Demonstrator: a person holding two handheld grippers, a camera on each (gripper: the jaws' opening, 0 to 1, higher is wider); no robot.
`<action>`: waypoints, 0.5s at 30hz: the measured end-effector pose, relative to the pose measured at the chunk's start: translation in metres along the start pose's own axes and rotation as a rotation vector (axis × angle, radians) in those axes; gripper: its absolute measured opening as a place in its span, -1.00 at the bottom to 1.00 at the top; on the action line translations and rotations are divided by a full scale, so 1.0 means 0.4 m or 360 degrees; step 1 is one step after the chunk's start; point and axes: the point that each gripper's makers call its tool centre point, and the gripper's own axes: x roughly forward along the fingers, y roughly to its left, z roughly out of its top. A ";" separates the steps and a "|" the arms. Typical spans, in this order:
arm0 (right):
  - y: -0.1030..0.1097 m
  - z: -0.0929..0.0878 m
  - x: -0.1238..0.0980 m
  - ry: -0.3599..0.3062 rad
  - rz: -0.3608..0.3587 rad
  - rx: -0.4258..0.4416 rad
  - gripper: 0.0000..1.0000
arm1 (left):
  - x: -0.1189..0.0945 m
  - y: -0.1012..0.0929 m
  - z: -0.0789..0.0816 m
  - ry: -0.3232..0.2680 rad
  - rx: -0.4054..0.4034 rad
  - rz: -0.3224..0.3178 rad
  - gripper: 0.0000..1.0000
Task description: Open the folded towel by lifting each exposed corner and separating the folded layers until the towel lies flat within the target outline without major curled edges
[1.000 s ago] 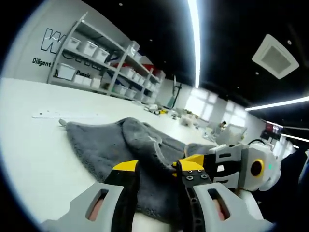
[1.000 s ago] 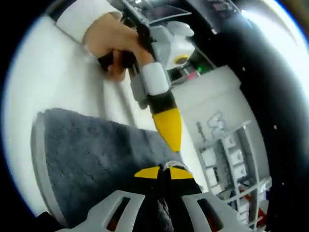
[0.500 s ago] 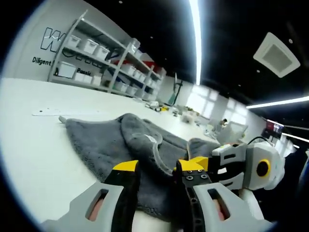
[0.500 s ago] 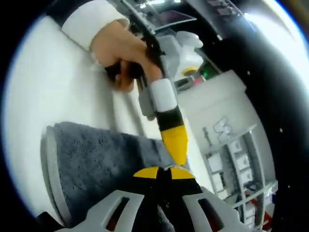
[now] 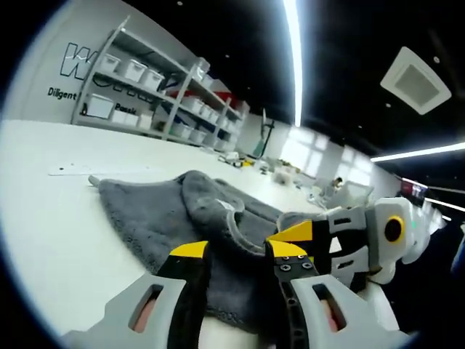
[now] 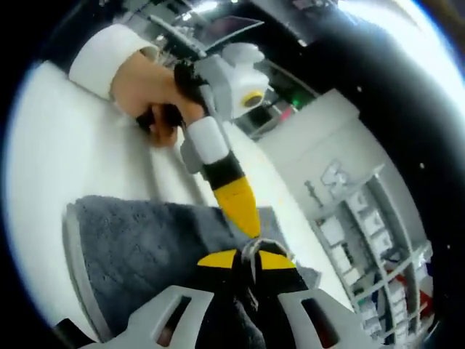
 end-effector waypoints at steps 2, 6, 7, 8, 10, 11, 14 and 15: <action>-0.001 -0.006 -0.001 0.0002 0.0023 0.0105 -0.92 | 0.000 -0.004 -0.003 0.0002 0.0006 0.0001 -0.40; 0.008 -0.017 0.000 0.0008 0.0093 0.0273 -0.88 | 0.000 -0.008 -0.006 0.0005 0.0010 0.0002 -0.40; 0.008 -0.020 0.001 0.0013 0.0095 0.0273 -0.88 | 0.001 -0.010 -0.008 0.0007 0.0011 0.0003 -0.40; 0.012 -0.024 0.002 0.0026 0.0103 0.0275 -0.89 | 0.001 -0.011 -0.009 0.0008 0.0010 0.0003 -0.40; 0.015 -0.029 0.002 0.0042 0.0101 0.0268 -0.98 | 0.001 -0.012 -0.011 0.0011 0.0011 0.0005 -0.40; 0.016 -0.028 0.002 0.0040 0.0103 0.0267 -0.99 | 0.001 -0.013 -0.012 0.0012 0.0012 0.0005 -0.40; 0.033 -0.033 0.004 0.0072 0.0139 0.0246 -1.00 | 0.003 -0.015 -0.012 0.0016 0.0008 -0.0001 -0.40; 0.035 -0.031 0.003 0.0069 0.0133 0.0221 -1.00 | 0.003 -0.015 -0.012 0.0017 0.0009 -0.0002 -0.40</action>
